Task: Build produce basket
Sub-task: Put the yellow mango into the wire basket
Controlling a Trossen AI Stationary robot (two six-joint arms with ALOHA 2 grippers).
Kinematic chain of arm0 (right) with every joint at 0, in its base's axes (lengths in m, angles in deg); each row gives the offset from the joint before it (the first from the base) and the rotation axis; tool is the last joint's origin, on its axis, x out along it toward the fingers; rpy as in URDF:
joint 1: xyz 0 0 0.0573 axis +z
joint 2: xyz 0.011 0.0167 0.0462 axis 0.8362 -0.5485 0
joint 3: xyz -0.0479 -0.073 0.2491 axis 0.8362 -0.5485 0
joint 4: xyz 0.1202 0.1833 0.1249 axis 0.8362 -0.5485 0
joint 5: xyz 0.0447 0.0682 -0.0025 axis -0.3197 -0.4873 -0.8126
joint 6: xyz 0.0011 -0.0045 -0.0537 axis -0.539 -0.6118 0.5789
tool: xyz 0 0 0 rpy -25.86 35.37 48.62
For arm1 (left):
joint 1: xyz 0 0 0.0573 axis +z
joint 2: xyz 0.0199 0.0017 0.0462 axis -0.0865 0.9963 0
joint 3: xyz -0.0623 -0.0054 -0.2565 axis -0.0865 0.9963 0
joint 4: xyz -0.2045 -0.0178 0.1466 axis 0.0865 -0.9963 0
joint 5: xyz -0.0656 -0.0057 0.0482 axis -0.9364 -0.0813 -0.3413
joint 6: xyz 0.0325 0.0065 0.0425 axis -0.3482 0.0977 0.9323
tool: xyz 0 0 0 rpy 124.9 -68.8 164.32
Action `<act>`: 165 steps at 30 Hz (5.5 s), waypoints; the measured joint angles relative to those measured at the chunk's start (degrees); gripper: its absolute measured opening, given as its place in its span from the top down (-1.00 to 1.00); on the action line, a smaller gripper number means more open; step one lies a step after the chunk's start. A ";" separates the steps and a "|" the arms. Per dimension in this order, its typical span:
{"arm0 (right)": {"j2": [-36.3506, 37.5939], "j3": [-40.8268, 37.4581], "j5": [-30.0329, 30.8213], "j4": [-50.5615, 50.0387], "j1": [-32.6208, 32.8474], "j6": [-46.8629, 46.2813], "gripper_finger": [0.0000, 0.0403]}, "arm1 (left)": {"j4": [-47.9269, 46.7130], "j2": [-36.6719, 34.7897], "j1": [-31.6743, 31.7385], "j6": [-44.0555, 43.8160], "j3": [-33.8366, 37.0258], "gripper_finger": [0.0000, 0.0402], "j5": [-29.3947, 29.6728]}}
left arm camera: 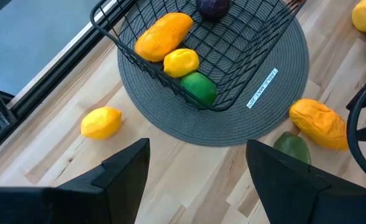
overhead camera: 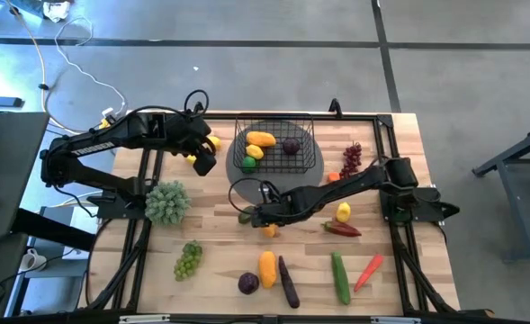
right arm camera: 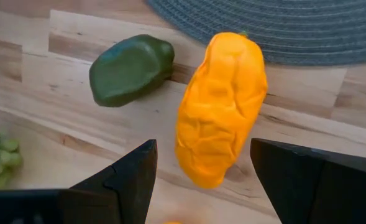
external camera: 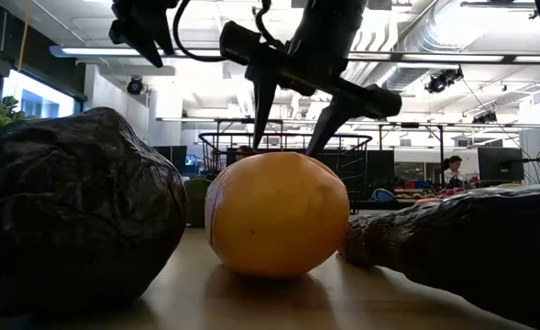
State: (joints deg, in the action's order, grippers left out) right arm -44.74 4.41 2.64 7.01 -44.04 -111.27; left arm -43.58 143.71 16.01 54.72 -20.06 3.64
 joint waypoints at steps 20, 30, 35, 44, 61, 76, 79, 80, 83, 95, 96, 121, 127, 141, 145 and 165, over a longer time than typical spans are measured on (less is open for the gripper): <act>-3.19 0.00 -0.10 1.17 -1.16 -2.88 -0.18 | -0.03 0.04 -0.01 2.57 -0.02 -0.28 -0.33; -5.56 0.13 -1.34 2.06 -1.56 -3.51 -0.18 | -0.02 0.04 0.02 3.92 -0.02 -0.28 -0.66; -5.67 0.13 -1.82 2.31 -1.67 -3.53 -0.10 | -0.03 0.04 0.02 3.94 -0.02 -0.28 -1.31; -7.03 0.28 -4.93 2.83 -2.31 -3.86 0.28 | -0.03 0.04 0.02 5.39 -0.02 -0.28 -1.33; -3.60 -0.20 -3.73 0.52 -1.24 -3.77 0.41 | -0.01 0.04 0.07 8.51 -0.02 -0.28 -0.51; 5.50 -0.04 2.32 2.88 -1.18 3.67 0.41 | 0.08 0.04 0.07 10.44 -0.04 -0.28 -0.04; 7.31 0.00 3.91 3.14 -2.37 7.34 0.41 | 0.09 0.04 0.05 9.88 -0.04 -0.28 -0.03; 7.82 0.00 4.25 3.20 -2.88 8.80 0.41 | 0.07 0.04 0.07 9.53 -0.04 -0.28 -0.04; 9.45 0.00 4.33 3.37 -4.76 13.58 0.41 | 0.07 0.04 0.07 8.67 -0.04 -0.28 -0.02; 15.23 0.02 3.12 7.65 -15.41 39.43 0.41 | -0.02 0.04 0.17 0.82 -0.04 -0.28 -0.02; 15.65 0.02 2.99 8.09 -16.28 41.88 0.41 | -0.02 0.04 0.30 0.07 -0.04 -0.28 0.00; 10.66 0.00 -0.46 10.81 -33.81 94.15 0.41 | -0.04 0.04 2.69 -7.27 -0.04 -0.28 -0.46; 7.50 0.00 -4.80 10.86 -36.15 101.29 0.41 | -0.04 0.07 2.69 -7.31 -0.04 -0.28 -0.44; 2.31 0.00 -6.73 10.24 -38.95 109.70 0.39 | -0.09 0.07 2.67 -5.57 -0.04 -0.28 -0.35; 1.58 0.00 -6.70 9.56 -39.76 109.26 0.30 | -0.08 0.07 2.67 -5.57 -0.04 -0.28 -0.22; -0.08 0.00 -4.96 7.75 -39.70 109.66 -0.01 | 0.17 0.09 2.67 -4.53 -0.04 -0.32 2.26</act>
State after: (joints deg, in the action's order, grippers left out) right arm -44.82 4.41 -2.32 14.77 -83.74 -1.61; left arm -43.42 143.80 18.67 50.18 -20.11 5.89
